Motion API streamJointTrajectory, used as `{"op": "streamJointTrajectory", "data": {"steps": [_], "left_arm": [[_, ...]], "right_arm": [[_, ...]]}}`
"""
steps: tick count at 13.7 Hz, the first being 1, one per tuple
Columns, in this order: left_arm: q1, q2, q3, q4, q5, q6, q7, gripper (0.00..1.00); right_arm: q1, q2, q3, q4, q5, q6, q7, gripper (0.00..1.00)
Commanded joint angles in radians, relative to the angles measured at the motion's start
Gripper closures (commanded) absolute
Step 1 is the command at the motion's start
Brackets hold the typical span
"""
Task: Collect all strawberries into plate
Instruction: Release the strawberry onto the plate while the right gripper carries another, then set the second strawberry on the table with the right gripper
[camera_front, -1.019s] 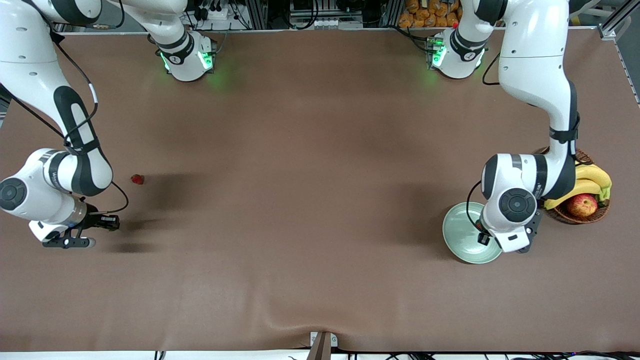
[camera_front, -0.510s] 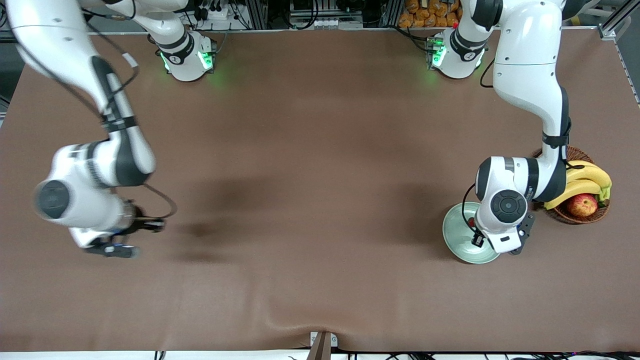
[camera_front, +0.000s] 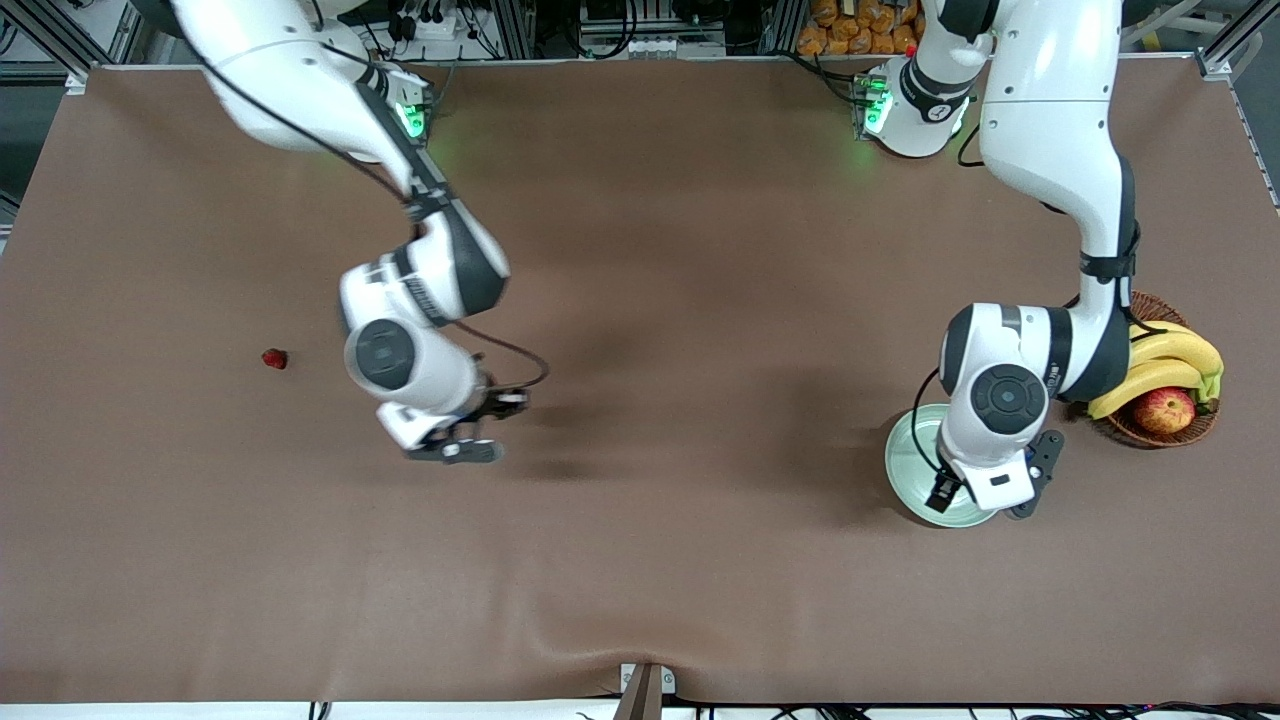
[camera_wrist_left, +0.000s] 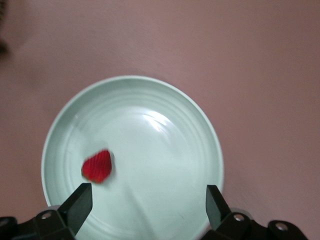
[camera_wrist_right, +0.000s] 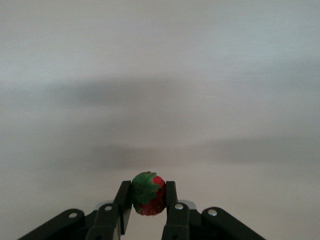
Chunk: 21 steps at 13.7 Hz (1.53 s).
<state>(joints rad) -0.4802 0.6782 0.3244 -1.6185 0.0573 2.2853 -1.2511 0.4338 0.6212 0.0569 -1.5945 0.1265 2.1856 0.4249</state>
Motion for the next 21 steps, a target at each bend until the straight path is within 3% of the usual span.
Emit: {"op": "streamJointTrajectory", "data": {"steps": [1,3,7,8,9,10,14,16,21], "left_arm": [[-0.038,-0.011,0.001,0.002,0.000,-0.001,0.021,0.00],[-0.044,-0.011,-0.022,0.008,0.000,-0.001,0.038,0.00],[-0.046,-0.011,-0.079,0.038,0.001,-0.001,0.042,0.00],[-0.046,-0.011,-0.096,0.051,0.001,-0.001,0.041,0.00],[-0.051,-0.008,-0.111,0.063,0.001,-0.001,0.041,0.00],[-0.055,-0.003,-0.125,0.072,0.001,-0.001,0.041,0.00],[-0.112,0.029,-0.150,0.104,-0.005,0.005,0.036,0.00],[-0.144,0.061,-0.153,0.144,-0.007,0.019,0.029,0.00],[-0.257,0.124,-0.163,0.189,-0.010,0.115,-0.004,0.00]], "right_arm": [[0.071,0.069,-0.009,0.005,0.025,0.110,0.012,0.83],[0.088,0.089,-0.011,0.005,0.022,0.122,0.011,0.82],[0.112,0.135,-0.011,0.005,0.021,0.178,0.012,0.63],[0.118,0.146,-0.011,0.005,0.021,0.200,0.012,0.54],[0.118,0.149,-0.011,0.005,0.022,0.223,0.014,0.32],[0.112,0.144,-0.011,0.005,0.024,0.238,0.014,0.03],[0.040,0.065,-0.009,0.005,0.022,0.217,-0.003,0.00],[-0.024,0.008,-0.011,0.002,0.016,0.133,-0.009,0.00],[-0.271,-0.064,-0.012,-0.005,0.013,-0.136,-0.240,0.00]]}}
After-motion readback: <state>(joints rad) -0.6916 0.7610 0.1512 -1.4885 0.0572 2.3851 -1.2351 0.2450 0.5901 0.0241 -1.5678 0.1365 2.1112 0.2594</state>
